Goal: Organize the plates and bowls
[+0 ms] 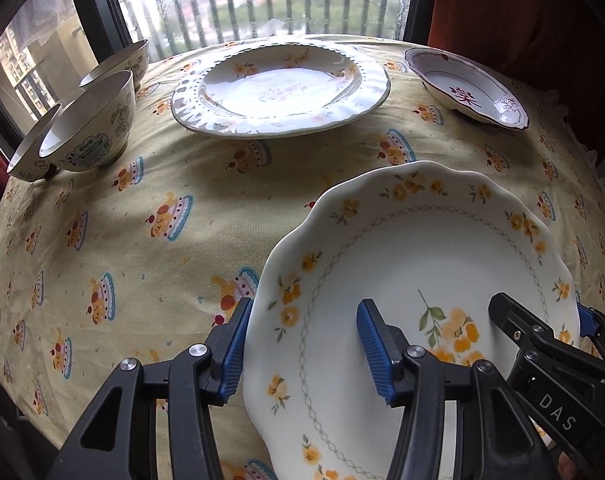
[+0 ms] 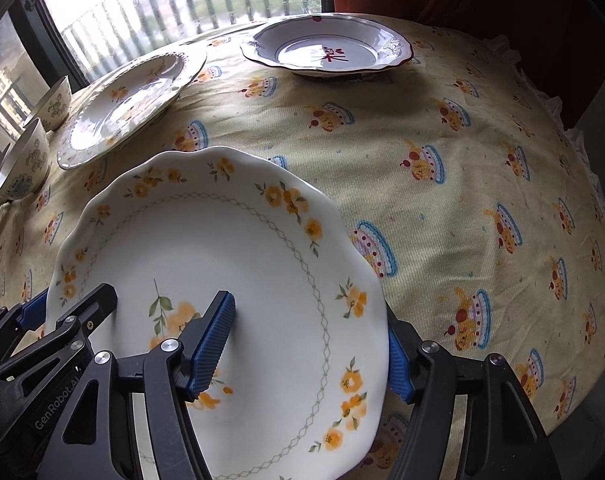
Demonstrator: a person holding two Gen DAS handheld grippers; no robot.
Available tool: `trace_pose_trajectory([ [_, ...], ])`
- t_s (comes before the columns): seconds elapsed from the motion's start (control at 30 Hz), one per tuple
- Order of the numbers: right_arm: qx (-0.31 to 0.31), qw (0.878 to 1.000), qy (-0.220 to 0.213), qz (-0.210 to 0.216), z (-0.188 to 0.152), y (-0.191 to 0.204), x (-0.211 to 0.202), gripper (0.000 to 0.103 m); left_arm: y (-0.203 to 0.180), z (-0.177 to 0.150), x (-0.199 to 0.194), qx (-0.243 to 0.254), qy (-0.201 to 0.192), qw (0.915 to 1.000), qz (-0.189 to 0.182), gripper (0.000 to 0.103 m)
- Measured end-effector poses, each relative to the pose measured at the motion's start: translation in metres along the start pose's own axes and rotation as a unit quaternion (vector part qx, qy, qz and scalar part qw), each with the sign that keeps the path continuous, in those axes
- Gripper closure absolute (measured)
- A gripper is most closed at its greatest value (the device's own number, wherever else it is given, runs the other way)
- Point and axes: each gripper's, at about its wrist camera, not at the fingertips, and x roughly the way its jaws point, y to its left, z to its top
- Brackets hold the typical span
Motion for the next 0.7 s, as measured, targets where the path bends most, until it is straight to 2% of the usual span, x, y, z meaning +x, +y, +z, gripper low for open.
trace_pose_trajectory([
  [0.13, -0.008, 1.000, -0.002, -0.005, -0.001, 0.014, -0.003, 0.033, 0.015, -0.003, -0.004, -0.004, -0.003, 1.0000, -0.007, 0.049],
  [0.33, -0.011, 1.000, -0.008, -0.005, -0.001, 0.043, -0.008, 0.033, 0.042, -0.003, -0.012, -0.003, -0.015, 0.9999, 0.007, 0.049],
  [0.7, -0.006, 1.000, -0.017, -0.001, -0.001, 0.125, -0.013, 0.039, 0.129, 0.005, -0.015, -0.015, -0.022, 0.9995, 0.018, 0.049],
])
